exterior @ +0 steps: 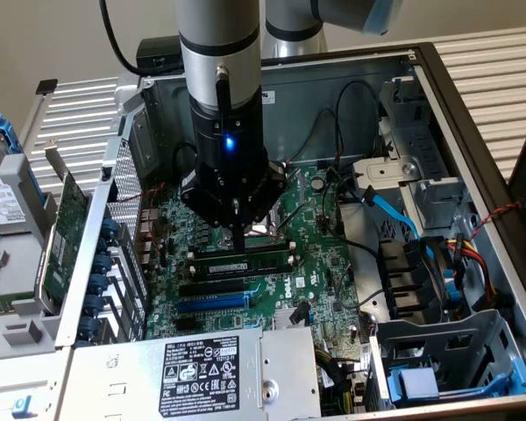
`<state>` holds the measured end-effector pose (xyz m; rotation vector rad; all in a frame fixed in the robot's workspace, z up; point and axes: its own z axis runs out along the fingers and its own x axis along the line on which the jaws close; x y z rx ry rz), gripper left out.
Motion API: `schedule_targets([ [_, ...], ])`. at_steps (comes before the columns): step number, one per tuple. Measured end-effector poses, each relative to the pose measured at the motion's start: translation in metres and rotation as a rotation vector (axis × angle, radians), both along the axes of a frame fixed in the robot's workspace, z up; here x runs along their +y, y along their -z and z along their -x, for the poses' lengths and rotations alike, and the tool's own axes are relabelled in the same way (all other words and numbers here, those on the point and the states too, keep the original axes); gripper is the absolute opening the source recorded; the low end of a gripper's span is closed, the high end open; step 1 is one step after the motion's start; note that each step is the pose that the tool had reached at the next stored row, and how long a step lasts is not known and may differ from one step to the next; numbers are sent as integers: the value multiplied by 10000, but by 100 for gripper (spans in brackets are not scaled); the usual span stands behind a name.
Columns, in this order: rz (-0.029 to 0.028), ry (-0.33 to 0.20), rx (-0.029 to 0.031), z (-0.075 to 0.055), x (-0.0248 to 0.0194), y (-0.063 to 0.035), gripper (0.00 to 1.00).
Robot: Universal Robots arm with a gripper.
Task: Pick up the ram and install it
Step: 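Press down the ram until it locks into place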
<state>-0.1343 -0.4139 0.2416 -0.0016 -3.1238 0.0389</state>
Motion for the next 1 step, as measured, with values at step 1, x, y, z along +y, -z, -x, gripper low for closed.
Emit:
schedule_targets([
  [1, 1, 0, 0, 0, 0, 0, 11],
])
